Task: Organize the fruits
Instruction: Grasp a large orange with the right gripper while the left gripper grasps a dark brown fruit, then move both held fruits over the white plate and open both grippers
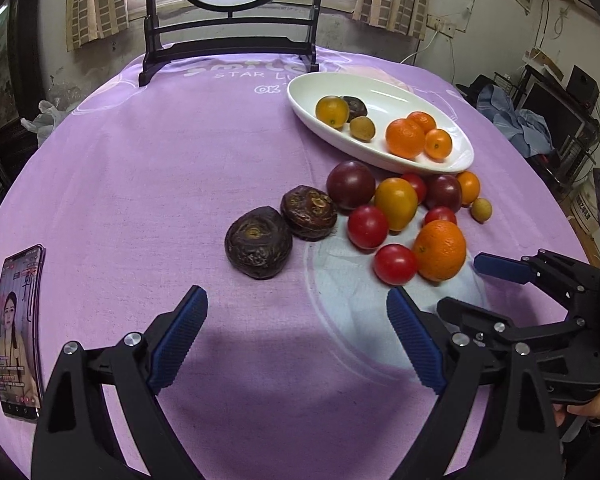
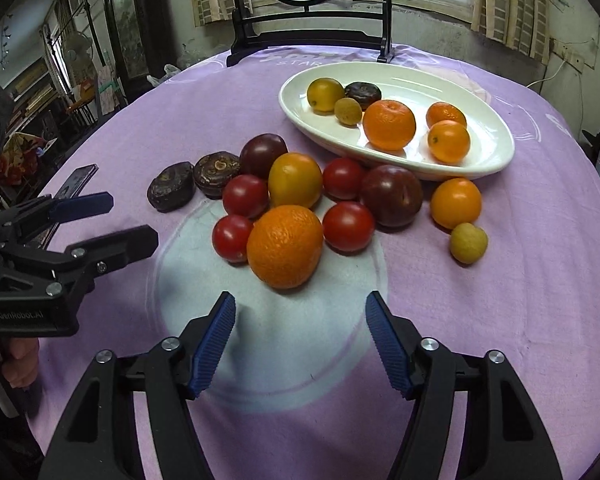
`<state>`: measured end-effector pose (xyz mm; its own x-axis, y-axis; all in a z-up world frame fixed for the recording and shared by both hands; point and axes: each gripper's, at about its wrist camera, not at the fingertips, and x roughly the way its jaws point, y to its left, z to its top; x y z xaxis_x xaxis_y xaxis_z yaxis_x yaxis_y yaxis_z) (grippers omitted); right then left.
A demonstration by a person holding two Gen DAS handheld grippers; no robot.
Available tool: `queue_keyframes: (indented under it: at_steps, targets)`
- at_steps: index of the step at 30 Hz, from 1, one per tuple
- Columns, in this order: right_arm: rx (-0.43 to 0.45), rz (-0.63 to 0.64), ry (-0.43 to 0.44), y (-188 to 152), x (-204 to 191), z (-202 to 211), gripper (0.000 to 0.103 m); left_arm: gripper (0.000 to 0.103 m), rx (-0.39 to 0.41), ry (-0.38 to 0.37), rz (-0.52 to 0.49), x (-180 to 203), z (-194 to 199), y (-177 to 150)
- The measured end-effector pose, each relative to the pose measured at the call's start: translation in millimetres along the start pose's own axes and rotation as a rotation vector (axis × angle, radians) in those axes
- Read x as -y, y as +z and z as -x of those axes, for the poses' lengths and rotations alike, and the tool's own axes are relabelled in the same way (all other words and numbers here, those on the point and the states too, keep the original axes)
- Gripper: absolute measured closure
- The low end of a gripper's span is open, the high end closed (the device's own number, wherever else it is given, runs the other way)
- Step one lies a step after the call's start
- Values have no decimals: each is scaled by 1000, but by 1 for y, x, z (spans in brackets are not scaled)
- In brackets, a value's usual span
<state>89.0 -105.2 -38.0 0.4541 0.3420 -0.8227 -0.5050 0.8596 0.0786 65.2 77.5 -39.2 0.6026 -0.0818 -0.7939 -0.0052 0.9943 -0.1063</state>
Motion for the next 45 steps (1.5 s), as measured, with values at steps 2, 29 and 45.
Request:
queue_keyframes:
  at_steps: [2, 29, 45]
  targets:
    - [-6, -2, -3, 5, -1, -4, 40, 14, -14, 0, 3, -3, -5, 1]
    - [21, -82, 23, -5, 16, 17, 62, 23, -77, 105, 42, -21, -48, 30]
    - [194, -97, -39, 8, 53, 79, 62, 60, 89, 54, -93, 36, 35, 71]
